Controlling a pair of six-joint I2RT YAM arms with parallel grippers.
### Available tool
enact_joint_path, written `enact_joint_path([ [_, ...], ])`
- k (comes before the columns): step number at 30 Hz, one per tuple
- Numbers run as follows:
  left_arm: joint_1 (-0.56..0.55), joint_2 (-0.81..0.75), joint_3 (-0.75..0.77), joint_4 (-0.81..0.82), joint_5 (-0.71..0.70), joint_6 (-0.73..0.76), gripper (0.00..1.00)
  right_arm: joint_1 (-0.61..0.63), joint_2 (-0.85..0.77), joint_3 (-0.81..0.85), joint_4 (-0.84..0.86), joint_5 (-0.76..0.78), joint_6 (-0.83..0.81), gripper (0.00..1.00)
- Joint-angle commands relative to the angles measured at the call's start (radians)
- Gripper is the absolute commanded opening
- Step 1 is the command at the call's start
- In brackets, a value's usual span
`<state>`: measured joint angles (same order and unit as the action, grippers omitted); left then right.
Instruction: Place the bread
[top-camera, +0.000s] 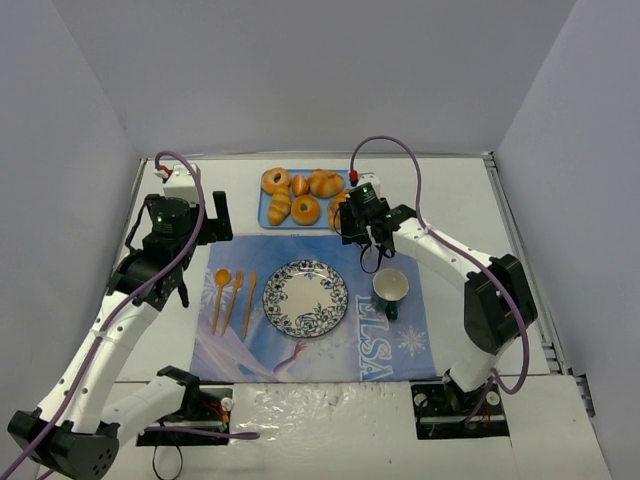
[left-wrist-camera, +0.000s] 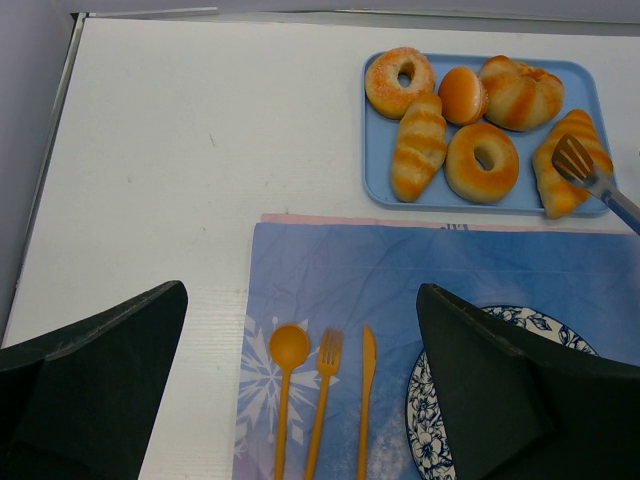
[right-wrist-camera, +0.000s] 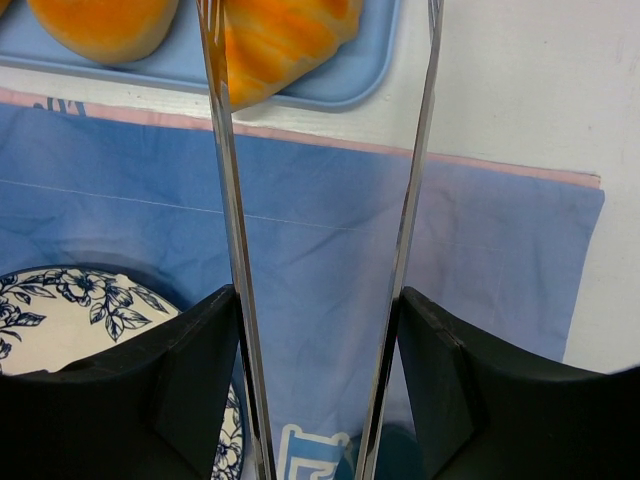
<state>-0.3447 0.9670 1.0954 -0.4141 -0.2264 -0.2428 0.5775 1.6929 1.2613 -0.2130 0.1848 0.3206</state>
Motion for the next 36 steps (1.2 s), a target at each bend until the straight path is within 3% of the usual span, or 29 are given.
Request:
enact_joint_path([
  [1, 0.009, 0.004, 0.058, 0.046, -0.008, 0.008, 0.97, 0.016, 0.002, 0.018, 0.053, -0.002, -0.002, 0.58],
  [19, 0.008, 0.009, 0.059, 0.044, -0.009, 0.01, 0.97, 0.031, 0.041, 0.027, 0.059, -0.011, 0.0, 0.54],
  [23, 0.007, 0.009, 0.058, 0.044, -0.01, 0.01, 0.97, 0.032, 0.045, 0.033, 0.058, -0.019, 0.003, 0.44],
  [29, 0.007, 0.01, 0.058, 0.046, -0.01, 0.01, 0.97, 0.034, 0.008, 0.027, 0.058, -0.014, 0.009, 0.16],
  [36, 0.007, 0.012, 0.058, 0.045, -0.01, 0.01, 0.97, 0.043, -0.084, 0.036, 0.015, -0.013, 0.014, 0.11],
])
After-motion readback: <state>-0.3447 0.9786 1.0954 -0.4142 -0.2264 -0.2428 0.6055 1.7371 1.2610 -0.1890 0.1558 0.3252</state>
